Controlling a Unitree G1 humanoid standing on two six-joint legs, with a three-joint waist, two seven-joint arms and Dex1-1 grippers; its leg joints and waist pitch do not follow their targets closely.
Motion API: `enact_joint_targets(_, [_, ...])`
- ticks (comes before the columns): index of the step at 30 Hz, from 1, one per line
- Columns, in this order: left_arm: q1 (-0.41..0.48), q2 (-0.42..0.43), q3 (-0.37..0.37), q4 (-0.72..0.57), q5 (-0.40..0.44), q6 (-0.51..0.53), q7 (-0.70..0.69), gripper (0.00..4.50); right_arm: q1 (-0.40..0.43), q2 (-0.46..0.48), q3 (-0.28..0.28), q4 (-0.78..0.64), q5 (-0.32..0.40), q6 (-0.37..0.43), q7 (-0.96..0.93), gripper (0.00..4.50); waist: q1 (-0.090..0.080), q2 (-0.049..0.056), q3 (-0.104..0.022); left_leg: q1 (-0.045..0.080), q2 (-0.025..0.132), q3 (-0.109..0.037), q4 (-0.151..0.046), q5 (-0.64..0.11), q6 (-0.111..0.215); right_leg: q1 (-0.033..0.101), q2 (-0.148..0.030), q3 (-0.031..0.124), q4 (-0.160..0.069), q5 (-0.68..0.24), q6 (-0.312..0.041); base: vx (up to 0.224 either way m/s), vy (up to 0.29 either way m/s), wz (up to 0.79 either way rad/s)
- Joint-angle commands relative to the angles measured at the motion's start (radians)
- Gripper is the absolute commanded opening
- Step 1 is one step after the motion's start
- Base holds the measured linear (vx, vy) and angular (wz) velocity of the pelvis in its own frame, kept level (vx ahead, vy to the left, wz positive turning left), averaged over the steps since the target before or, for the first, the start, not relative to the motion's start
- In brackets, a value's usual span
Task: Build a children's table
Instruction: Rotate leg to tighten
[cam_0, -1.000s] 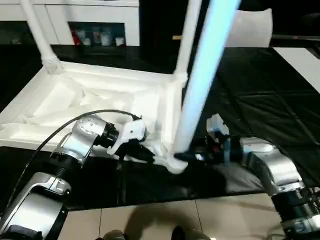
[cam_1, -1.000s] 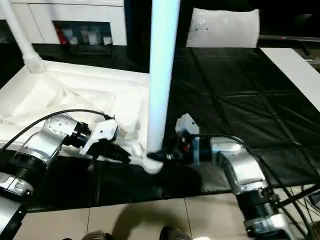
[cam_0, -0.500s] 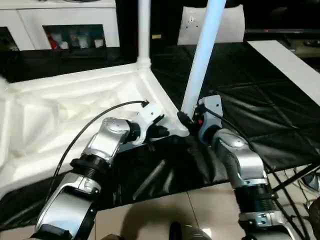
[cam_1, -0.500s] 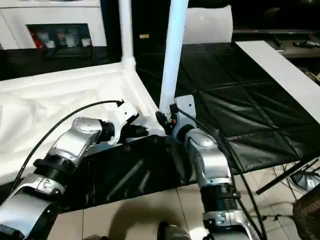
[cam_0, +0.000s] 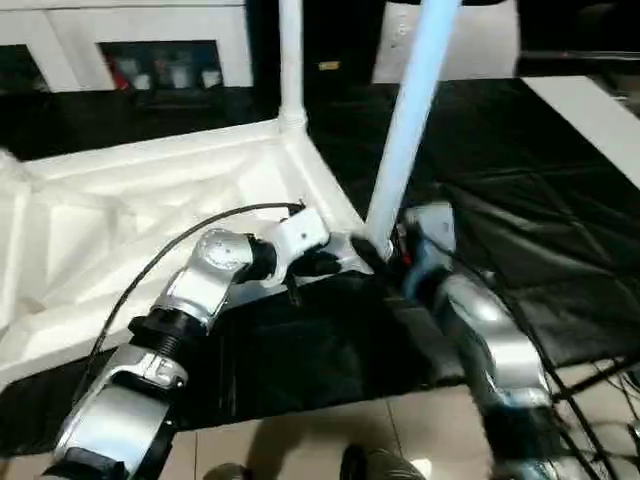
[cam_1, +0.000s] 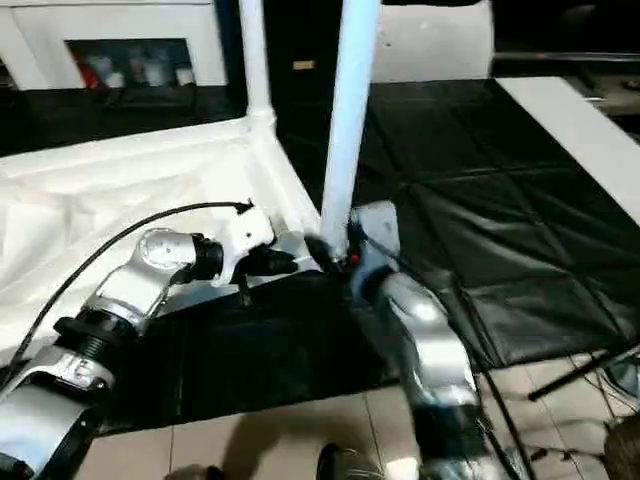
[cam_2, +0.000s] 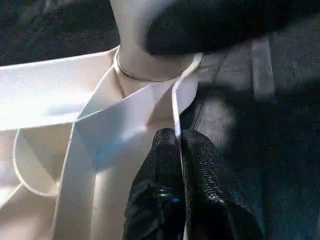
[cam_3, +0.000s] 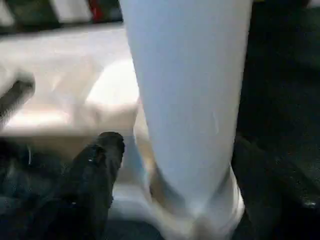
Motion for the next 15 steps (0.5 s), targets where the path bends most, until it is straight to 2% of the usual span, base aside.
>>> enact_joint_targets(1, [-0.024, 0.010, -0.003, 0.013, 0.012, -0.094, -0.014, 0.00, 0.026, -0.022, -0.005, -0.043, 0.022, -0.015, 0.040, 4.02, 0.003, -0.011, -0.091, -0.005, 0.033, -0.003, -0.051, -0.035, 0.114, 0.083, -0.067, 0.069, -0.044, -0.190, -0.177, 0.000, 0.000, 0.00])
enact_joint_targets(2, [-0.028, 0.018, -0.003, 0.039, 0.019, -0.123, -0.002, 0.00, 0.051, -0.038, -0.021, -0.071, 0.038, -0.026, 0.064, 4.07, 0.009, -0.007, -0.092, -0.006, 0.033, -0.002, -0.049, -0.027, 0.126, 0.082, -0.067, 0.069, -0.043, -0.178, -0.180, 0.000, 0.000, 0.00])
enact_joint_targets(4, [-0.031, 0.023, -0.001, 0.058, 0.022, -0.142, 0.007, 0.00, 0.069, -0.049, -0.032, -0.093, 0.052, -0.035, 0.079, 4.15, 0.010, -0.007, -0.088, -0.006, 0.034, -0.002, -0.050, -0.048, 0.128, 0.080, -0.066, 0.067, -0.047, -0.206, -0.172, 0.000, 0.000, 0.00])
enact_joint_targets(5, [-0.022, 0.022, 0.030, 0.055, -0.017, -0.123, -0.007, 0.00, 0.104, -0.063, -0.049, -0.175, 0.115, 0.003, 0.118, 4.38, 0.012, -0.007, -0.087, -0.003, 0.035, -0.002, -0.051, -0.079, 0.117, 0.080, -0.066, 0.067, -0.050, -0.252, -0.160, 0.000, 0.000, 0.00])
enact_joint_targets(6, [-0.022, 0.022, 0.030, 0.055, -0.017, -0.123, -0.007, 0.00, 0.104, -0.063, -0.049, -0.175, 0.115, 0.003, 0.118, 4.38, 0.012, -0.007, -0.087, -0.003, 0.035, -0.002, -0.051, -0.079, 0.117, 0.080, -0.066, 0.067, -0.050, -0.252, -0.160, 0.000, 0.000, 0.00])
enact_joint_targets(7, [-0.015, 0.019, 0.047, 0.044, -0.040, -0.106, -0.019, 0.44, 0.116, -0.067, -0.052, -0.209, 0.142, 0.025, 0.132, 4.47, 0.010, -0.011, -0.087, -0.006, 0.036, -0.003, -0.052, -0.092, 0.109, 0.081, -0.066, 0.067, -0.053, -0.284, -0.150, 0.000, 0.000, 0.00])
enact_joint_targets(8, [0.002, 0.013, 0.074, 0.007, -0.085, -0.076, -0.035, 0.55, 0.133, -0.075, -0.039, -0.265, 0.172, 0.032, 0.155, 4.50, 0.011, -0.009, -0.085, -0.006, 0.034, -0.002, -0.052, -0.104, 0.105, 0.080, -0.067, 0.066, -0.057, -0.306, -0.144, 0.000, 0.000, 0.00])
enact_joint_targets(9, [0.005, 0.012, 0.077, 0.002, -0.090, -0.071, -0.037, 0.55, 0.134, -0.075, -0.037, -0.269, 0.173, 0.031, 0.155, 4.50, 0.011, -0.010, -0.084, -0.008, 0.035, -0.003, -0.052, -0.112, 0.099, 0.082, -0.070, 0.066, -0.057, -0.323, -0.143, 0.000, 0.000, 0.00])
enact_joint_targets(10, [0.019, 0.007, 0.096, -0.031, -0.128, -0.036, -0.050, 0.59, 0.141, -0.074, -0.026, -0.296, 0.180, 0.020, 0.156, 4.50, 0.012, -0.008, -0.084, -0.004, 0.035, -0.001, -0.051, -0.123, 0.090, 0.076, -0.071, 0.066, -0.062, -0.350, -0.145, 0.000, 0.000, 0.00])
enact_joint_targets(11, [0.019, 0.007, 0.096, -0.031, -0.128, -0.036, -0.050, 0.83, 0.141, -0.074, -0.026, -0.296, 0.180, 0.020, 0.156, 4.50, 0.011, -0.009, -0.084, -0.004, 0.035, -0.001, -0.051, -0.129, 0.084, 0.075, -0.069, 0.066, -0.062, -0.361, -0.145, 0.000, 0.000, 0.00])
enact_joint_targets(12, [0.039, 0.012, 0.110, -0.069, -0.150, -0.007, -0.052, 0.94, 0.143, -0.064, -0.019, -0.322, 0.194, 0.028, 0.156, 4.50, 0.012, -0.010, -0.081, -0.002, 0.034, -0.001, -0.052, -0.145, 0.080, 0.070, -0.066, 0.065, -0.068, -0.394, -0.132, 0.000, 0.000, 0.00])
enact_joint_targets(13, [0.039, 0.012, 0.110, -0.069, -0.150, -0.007, -0.052, 0.98, 0.143, -0.064, -0.019, -0.322, 0.194, 0.028, 0.156, 4.50, 0.013, -0.007, -0.080, -0.002, 0.035, -0.002, -0.052, -0.148, 0.075, 0.071, -0.068, 0.065, -0.066, -0.402, -0.130, 0.000, 0.000, 0.00])
enact_joint_targets(14, [0.072, 0.032, 0.128, -0.128, -0.170, 0.027, -0.051, 1.01, 0.142, -0.046, -0.009, -0.359, 0.224, 0.057, 0.158, 4.50, 0.012, -0.005, -0.077, -0.003, 0.033, -0.003, -0.053, -0.164, 0.070, 0.069, -0.066, 0.063, -0.072, -0.440, -0.112, 0.000, 0.000, 0.00])
enact_joint_targets(15, [0.091, 0.045, 0.139, -0.158, -0.182, 0.040, -0.050, 1.12, 0.143, -0.037, -0.002, -0.381, 0.245, 0.074, 0.160, 4.50, 0.009, -0.007, -0.080, -0.006, 0.035, -0.006, -0.054, -0.165, 0.063, 0.073, -0.067, 0.063, -0.070, -0.450, -0.099, 0.000, 0.000, 0.00])
